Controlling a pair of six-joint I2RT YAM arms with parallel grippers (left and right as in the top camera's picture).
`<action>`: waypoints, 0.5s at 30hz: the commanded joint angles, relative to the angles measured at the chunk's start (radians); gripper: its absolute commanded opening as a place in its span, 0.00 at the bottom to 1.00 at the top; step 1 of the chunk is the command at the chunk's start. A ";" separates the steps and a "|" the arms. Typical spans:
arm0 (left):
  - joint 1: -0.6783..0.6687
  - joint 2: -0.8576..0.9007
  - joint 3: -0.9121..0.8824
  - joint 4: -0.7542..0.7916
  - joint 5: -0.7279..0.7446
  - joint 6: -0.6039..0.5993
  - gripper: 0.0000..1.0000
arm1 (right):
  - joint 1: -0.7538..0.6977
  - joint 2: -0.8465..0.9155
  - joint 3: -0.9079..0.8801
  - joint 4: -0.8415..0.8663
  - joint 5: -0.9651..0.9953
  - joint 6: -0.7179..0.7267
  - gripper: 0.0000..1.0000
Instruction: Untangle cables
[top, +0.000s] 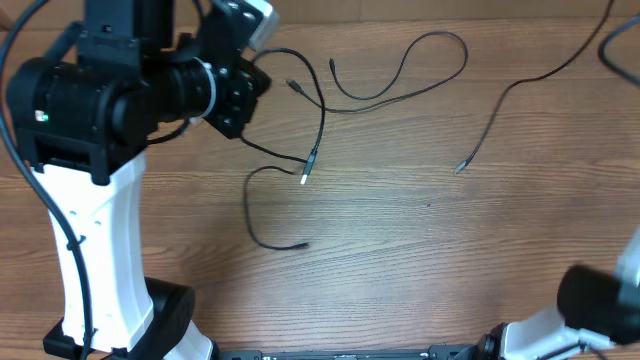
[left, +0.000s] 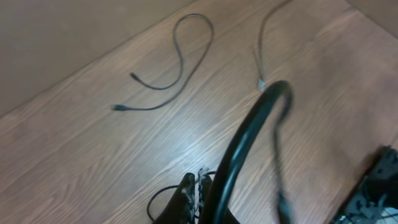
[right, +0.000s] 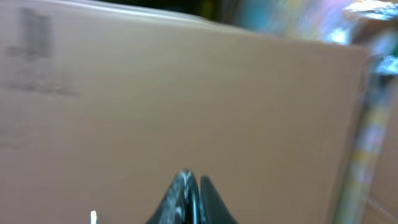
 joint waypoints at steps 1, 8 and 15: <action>-0.044 -0.002 0.003 0.000 -0.007 -0.032 0.04 | -0.064 0.097 0.007 0.074 0.174 -0.011 0.07; -0.071 -0.002 0.003 0.003 -0.025 -0.044 0.04 | -0.203 0.260 0.061 0.062 0.188 0.024 0.06; -0.071 -0.002 0.003 0.000 -0.025 -0.067 0.05 | -0.338 0.452 0.061 -0.235 0.135 0.071 0.04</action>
